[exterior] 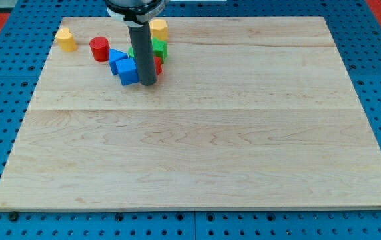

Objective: Move the red circle top of the blue triangle

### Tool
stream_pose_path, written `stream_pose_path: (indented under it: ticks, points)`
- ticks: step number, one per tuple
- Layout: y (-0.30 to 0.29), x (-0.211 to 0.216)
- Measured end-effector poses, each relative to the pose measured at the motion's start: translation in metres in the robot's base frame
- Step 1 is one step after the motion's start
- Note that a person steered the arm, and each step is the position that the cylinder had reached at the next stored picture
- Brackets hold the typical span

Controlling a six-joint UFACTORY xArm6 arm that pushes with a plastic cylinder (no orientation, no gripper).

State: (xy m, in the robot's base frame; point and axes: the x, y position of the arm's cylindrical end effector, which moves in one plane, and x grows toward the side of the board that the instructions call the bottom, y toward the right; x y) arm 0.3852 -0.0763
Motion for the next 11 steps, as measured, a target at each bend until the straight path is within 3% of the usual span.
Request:
stream_pose_path:
  ticks: [1, 2, 3, 5, 6, 7, 9, 11]
  points:
    - [-0.035, 0.013]
    - [-0.132, -0.021]
    - [-0.164, -0.081]
    - [-0.228, -0.088]
    - [-0.216, -0.121]
    - [-0.201, -0.124]
    - [-0.128, -0.089]
    - [-0.112, -0.089]
